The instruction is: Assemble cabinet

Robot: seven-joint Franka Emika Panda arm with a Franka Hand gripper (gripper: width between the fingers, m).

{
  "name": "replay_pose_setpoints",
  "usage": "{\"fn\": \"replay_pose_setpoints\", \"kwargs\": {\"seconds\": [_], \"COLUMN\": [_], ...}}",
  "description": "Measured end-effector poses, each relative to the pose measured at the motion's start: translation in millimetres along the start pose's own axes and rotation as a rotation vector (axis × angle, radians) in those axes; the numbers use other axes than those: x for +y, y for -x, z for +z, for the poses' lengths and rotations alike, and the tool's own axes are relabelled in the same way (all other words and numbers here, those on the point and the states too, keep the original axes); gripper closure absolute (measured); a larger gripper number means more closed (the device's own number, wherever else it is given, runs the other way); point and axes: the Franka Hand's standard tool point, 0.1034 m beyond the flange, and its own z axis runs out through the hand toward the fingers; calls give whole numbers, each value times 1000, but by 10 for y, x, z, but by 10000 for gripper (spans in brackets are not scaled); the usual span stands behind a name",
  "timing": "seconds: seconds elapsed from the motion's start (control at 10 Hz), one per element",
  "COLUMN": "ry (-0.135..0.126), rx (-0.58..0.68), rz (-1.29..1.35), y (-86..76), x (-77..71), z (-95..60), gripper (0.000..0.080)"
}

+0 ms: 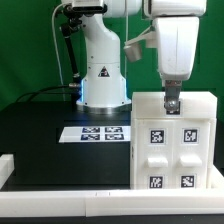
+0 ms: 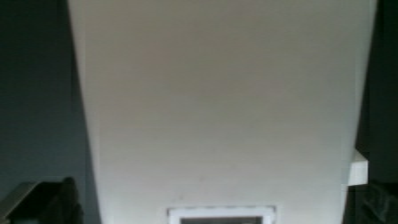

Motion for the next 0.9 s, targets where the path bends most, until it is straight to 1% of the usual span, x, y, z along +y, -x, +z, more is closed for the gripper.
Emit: {"fn": "replay_pose_setpoints", "kwargs": {"seconds": [0.1, 0.2, 0.3, 0.4, 0.7, 0.8, 0.9], "ry": [0, 0, 0, 0, 0, -1, 2], "rx": [0, 0, 0, 0, 0, 0, 2], "rz": [7, 9, 11, 13, 66, 113, 223], "y": [12, 17, 23, 28, 39, 39, 36], "x": [4, 4, 7, 8, 10, 10, 14], "z": [0, 2, 1, 1, 2, 3, 2], "gripper": [2, 93, 93, 239, 239, 239, 239]}}
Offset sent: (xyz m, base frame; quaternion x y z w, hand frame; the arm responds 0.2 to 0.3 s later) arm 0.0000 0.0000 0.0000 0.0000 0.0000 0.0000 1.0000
